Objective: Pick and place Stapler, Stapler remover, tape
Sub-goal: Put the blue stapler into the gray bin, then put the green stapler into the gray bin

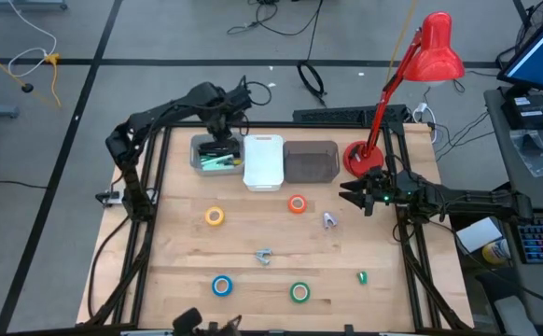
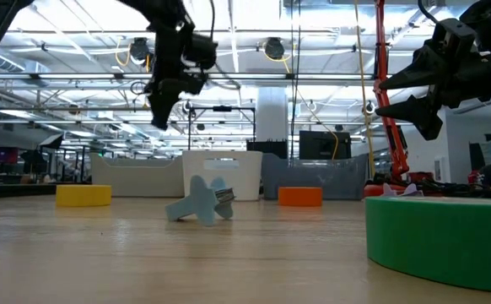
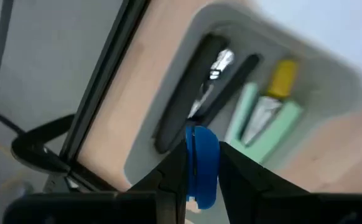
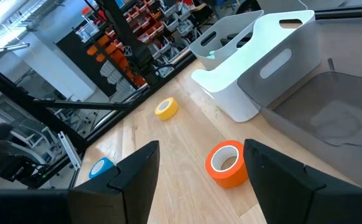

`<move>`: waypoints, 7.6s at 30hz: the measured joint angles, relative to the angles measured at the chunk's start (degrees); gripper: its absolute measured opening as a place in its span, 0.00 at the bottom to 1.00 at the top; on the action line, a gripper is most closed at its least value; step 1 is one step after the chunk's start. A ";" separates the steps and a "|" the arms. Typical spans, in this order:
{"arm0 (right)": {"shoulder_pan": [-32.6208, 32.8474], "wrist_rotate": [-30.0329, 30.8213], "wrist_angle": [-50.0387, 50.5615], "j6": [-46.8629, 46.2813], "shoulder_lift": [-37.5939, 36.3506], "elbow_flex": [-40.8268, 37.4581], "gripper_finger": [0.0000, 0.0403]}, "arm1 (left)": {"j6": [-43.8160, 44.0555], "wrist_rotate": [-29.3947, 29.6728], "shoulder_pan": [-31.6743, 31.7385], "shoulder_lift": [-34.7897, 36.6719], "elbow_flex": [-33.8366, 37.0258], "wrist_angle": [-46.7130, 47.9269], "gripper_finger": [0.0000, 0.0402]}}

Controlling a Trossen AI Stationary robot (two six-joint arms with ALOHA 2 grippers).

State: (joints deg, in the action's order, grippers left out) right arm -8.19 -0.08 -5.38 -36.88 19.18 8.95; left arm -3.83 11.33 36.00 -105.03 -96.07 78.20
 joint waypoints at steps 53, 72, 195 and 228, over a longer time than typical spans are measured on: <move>-0.02 0.02 0.02 0.04 0.02 0.00 0.57 | -12.46 -6.99 5.76 4.00 23.43 -19.84 0.35; 0.00 0.03 -0.44 1.44 0.00 0.00 0.57 | 7.89 -13.51 -0.82 22.81 23.36 -19.13 0.40; 59.63 -3.40 20.15 -92.06 44.76 24.17 0.52 | 23.58 -12.41 -41.02 78.09 73.39 -68.58 0.40; 52.35 -6.65 13.58 -89.48 56.59 20.90 0.56 | 21.51 -12.22 -41.02 78.08 73.39 -67.70 0.40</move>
State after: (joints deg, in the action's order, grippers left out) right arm 44.16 -6.73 8.20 -126.37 75.78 29.85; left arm 17.67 -0.89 -5.02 -26.96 -22.68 10.50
